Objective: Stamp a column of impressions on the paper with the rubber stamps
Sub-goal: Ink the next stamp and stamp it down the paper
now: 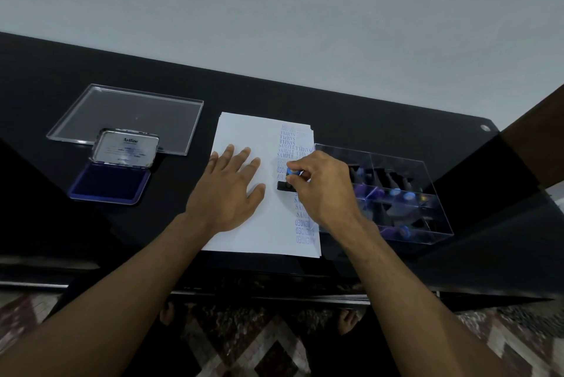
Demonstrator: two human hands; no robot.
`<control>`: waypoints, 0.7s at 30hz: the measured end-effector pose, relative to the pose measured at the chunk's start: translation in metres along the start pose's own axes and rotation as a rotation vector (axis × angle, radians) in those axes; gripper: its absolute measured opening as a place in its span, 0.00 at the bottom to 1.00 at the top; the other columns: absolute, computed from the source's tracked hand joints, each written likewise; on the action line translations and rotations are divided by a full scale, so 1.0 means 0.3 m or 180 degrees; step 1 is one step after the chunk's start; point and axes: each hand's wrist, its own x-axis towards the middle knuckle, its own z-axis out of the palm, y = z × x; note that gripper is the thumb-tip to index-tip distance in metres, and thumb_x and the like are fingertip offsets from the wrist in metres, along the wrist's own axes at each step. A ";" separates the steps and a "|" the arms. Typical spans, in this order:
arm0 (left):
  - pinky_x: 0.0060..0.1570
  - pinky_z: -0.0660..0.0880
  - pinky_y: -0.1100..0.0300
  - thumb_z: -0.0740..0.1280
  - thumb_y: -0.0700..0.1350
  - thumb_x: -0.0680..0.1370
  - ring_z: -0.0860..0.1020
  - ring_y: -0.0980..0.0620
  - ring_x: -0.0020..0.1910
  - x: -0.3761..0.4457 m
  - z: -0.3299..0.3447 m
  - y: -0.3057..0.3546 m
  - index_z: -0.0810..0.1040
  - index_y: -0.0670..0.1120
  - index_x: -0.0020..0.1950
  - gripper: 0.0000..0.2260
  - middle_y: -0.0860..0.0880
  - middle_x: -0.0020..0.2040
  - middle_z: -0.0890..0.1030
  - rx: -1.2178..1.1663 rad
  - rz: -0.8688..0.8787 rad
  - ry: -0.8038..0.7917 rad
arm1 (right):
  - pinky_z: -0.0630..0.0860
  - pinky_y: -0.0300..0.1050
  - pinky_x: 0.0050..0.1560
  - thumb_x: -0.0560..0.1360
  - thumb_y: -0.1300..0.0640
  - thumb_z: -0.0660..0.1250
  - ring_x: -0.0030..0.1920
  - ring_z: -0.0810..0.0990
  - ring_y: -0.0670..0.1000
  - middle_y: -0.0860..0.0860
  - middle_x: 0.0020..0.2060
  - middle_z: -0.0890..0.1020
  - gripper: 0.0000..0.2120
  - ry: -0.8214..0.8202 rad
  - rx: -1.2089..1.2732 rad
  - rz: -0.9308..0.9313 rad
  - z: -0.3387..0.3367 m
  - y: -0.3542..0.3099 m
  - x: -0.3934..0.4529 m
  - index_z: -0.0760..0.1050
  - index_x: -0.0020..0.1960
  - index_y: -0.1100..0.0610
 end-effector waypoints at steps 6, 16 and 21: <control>0.78 0.45 0.46 0.46 0.64 0.81 0.51 0.43 0.82 -0.002 -0.001 0.002 0.62 0.50 0.81 0.32 0.47 0.82 0.58 -0.0002 -0.0009 0.0027 | 0.78 0.45 0.58 0.76 0.57 0.72 0.50 0.81 0.49 0.52 0.54 0.83 0.12 -0.0002 -0.0019 -0.0035 0.008 -0.004 0.003 0.83 0.59 0.56; 0.79 0.45 0.46 0.44 0.65 0.80 0.50 0.44 0.82 -0.001 -0.008 0.006 0.61 0.50 0.81 0.33 0.47 0.82 0.57 -0.0015 -0.0037 0.0023 | 0.78 0.44 0.59 0.76 0.56 0.72 0.51 0.82 0.50 0.52 0.55 0.83 0.13 -0.0091 -0.0096 0.0028 0.019 -0.015 0.011 0.82 0.60 0.56; 0.78 0.44 0.47 0.46 0.64 0.81 0.49 0.44 0.82 -0.002 -0.002 0.004 0.61 0.51 0.81 0.32 0.48 0.82 0.57 -0.0014 -0.0034 0.0040 | 0.80 0.46 0.56 0.76 0.57 0.72 0.48 0.82 0.50 0.52 0.53 0.83 0.11 -0.0069 -0.0158 0.0001 0.025 -0.005 0.018 0.83 0.57 0.56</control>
